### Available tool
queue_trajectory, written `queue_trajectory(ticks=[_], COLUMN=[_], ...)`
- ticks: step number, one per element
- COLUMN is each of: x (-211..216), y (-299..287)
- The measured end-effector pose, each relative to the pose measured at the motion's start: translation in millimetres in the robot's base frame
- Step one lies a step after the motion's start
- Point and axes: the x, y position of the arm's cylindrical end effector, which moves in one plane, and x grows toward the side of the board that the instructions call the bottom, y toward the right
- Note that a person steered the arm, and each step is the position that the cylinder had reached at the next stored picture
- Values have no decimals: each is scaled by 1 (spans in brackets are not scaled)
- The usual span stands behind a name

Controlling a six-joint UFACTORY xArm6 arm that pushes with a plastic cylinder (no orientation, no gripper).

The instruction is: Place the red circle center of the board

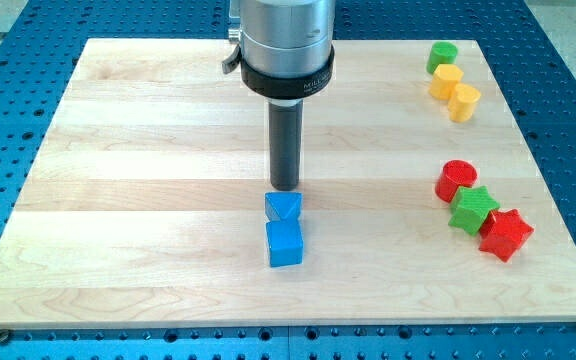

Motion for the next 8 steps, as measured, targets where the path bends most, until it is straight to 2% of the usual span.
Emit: queue_trajectory(ticks=[1, 4, 6, 8], x=[25, 34, -57, -55], y=[17, -27, -4, 12])
